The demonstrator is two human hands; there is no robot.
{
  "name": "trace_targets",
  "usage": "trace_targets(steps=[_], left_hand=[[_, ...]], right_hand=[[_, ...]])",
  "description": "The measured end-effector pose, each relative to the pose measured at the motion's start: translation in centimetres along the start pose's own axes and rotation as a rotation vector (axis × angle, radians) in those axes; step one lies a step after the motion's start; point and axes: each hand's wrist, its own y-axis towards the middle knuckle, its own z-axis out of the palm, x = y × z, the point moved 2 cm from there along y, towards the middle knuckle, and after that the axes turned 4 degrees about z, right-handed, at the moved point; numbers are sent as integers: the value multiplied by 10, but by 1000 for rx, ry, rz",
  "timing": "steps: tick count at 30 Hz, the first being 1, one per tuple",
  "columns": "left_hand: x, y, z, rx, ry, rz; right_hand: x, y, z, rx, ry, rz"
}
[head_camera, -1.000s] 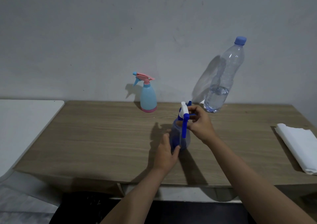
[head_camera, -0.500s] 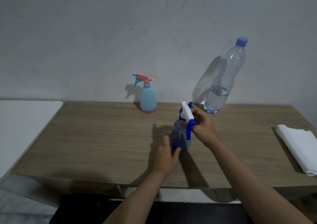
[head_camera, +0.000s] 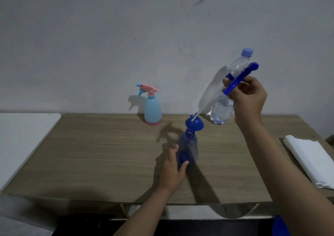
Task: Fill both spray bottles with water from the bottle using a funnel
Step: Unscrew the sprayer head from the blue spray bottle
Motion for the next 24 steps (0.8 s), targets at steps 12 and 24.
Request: trace_targets(steps=[12,24], left_hand=[[-11,-2,-5,7,33,-20],[-19,-2,-2,2,40,-85]], right_hand=[[-116,-4,-57,196,-953,405],[-192,-35,-77,289,-1143,448]])
